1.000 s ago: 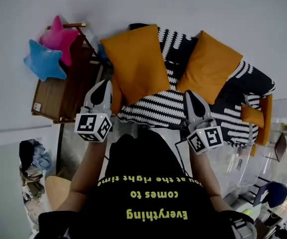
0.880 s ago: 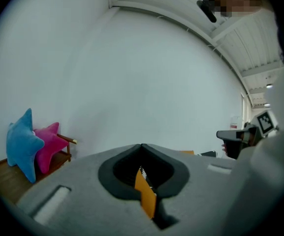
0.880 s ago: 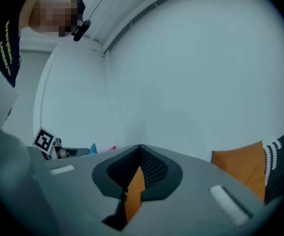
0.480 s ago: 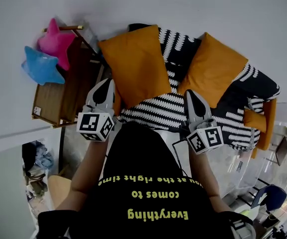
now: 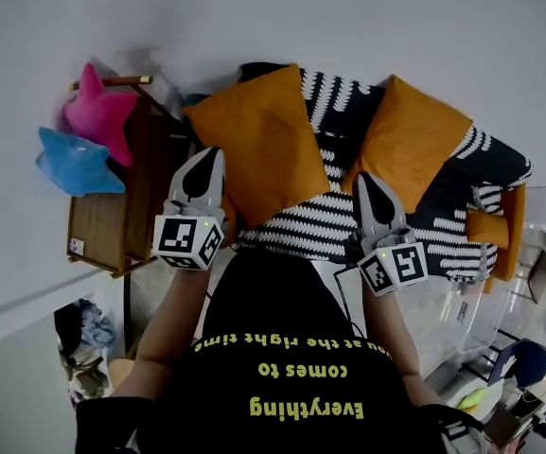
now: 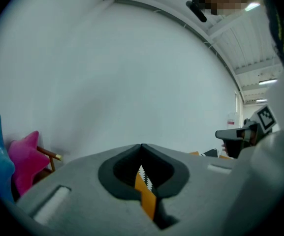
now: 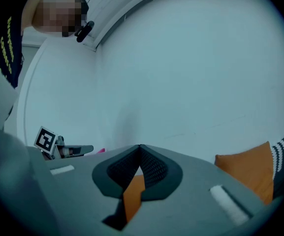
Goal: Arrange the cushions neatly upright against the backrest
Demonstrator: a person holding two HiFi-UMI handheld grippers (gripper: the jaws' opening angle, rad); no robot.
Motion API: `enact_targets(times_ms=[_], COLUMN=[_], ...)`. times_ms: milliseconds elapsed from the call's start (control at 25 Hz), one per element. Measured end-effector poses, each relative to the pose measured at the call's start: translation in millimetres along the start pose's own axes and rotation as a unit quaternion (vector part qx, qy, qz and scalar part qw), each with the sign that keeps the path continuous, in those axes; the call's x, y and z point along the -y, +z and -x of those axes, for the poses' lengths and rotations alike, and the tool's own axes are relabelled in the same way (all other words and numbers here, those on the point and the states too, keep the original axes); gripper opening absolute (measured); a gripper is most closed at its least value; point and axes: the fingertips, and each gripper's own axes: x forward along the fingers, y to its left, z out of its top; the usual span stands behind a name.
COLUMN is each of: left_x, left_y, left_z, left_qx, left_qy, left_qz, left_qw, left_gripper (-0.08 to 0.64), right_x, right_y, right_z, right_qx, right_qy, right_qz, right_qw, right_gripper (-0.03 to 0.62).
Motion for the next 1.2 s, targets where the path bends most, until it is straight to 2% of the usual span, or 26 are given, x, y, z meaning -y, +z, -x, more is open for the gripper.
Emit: enact_targets(times_ms=[240,360,440,600,720,840,1040,1200], left_x=[-20,-30,-34,-36,-39,-41,-38,-40], left_y=[7,3,-1,-10,-17,-27,-54,-71], left_z=[-37,-54,-67,-90,-105,-117,-146,-162], left_qx=[0.009,-0.001,-0.008,-0.023,-0.033,-0.045,-0.071,-0.084], left_qy=[-0.032,-0.047,-0.052,-0.048,-0.032,-0.024,-0.065,-0.071], left_qz=[0.001,0.001,-0.002,-0.005,-0.011,-0.022,0.016,-0.004], left_qw=[0.9995,0.9989,0.9986,0.9985,0.9989,0.9984,0.9953,0.9939], left_gripper=[0.0,0.048,0.065,0.098,0.115,0.149,0.265,0.329], right_x=[-11,-8,-2,16,28,33,41,49], right_y=[-5,-10,-16,-33,-46,-66,-106,-136], right_z=[-44,-58,-67,-76,-84,-88,-94,-89], right_qx=[-0.012,-0.02,-0.027,-0.043,-0.052,-0.076,-0.112,-0.123], right_qy=[-0.005,-0.014,-0.017,-0.013,-0.002,0.012,0.025,0.012], right_qz=[0.005,0.003,0.001,-0.02,-0.031,-0.032,-0.056,-0.075], right_qw=[1.0,1.0,0.999,0.999,0.998,0.997,0.992,0.989], right_gripper=[0.03,0.081,0.088,0.13,0.181,0.272,0.361,0.409])
